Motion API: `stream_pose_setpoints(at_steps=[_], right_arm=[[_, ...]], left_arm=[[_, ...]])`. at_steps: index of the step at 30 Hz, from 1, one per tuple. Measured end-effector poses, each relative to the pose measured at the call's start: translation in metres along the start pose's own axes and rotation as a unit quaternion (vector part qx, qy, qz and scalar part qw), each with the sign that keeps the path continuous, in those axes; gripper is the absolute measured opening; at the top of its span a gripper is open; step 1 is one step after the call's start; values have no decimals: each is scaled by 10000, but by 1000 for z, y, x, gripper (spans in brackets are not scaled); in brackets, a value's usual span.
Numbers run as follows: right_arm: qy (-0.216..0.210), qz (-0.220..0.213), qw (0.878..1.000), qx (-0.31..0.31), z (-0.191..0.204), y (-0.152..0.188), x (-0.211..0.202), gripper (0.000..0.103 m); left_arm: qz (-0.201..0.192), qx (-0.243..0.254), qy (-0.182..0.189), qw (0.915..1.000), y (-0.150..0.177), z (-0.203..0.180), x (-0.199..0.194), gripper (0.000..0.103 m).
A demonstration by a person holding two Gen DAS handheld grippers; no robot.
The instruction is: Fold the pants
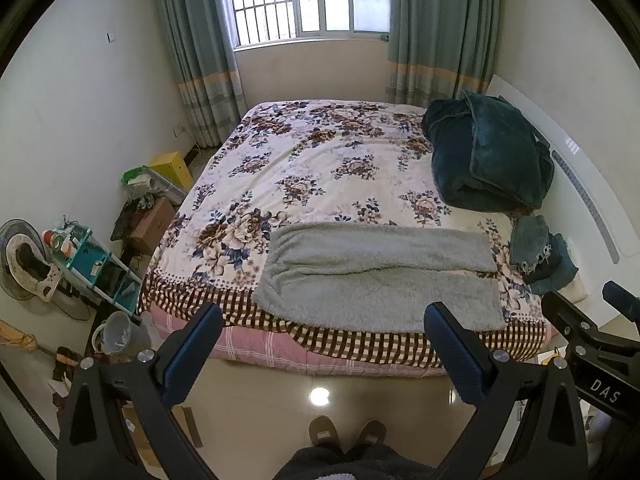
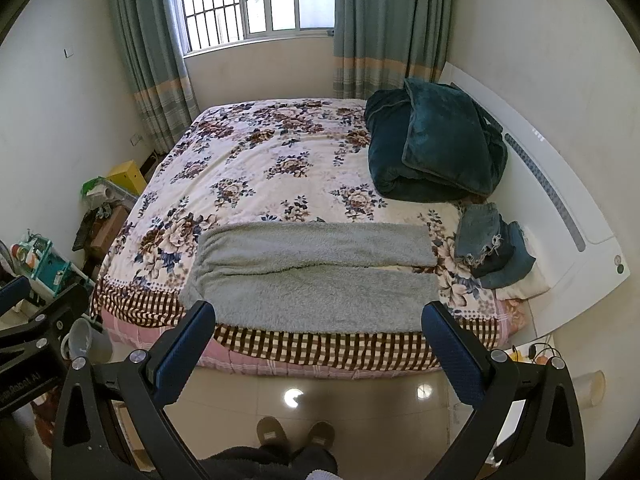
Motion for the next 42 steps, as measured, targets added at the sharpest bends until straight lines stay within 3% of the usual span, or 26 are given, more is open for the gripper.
stream_pose_setpoints(at_steps=[42], right_arm=[[-32,-38,10000,-24,7,-5,-9,103]], left_arm=[[-121,-10,-15,9999,-4,2,-12,103]])
Point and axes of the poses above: each gripper's, at about its wrist camera, not at the fingertips, and x roughly the way its jaws point, z to its left, y to its underside, the point moved 8 cm from there along x, roughly the way its jaws point, and after that the axes turned 2 degrees about -y, right-handed, at the moved point
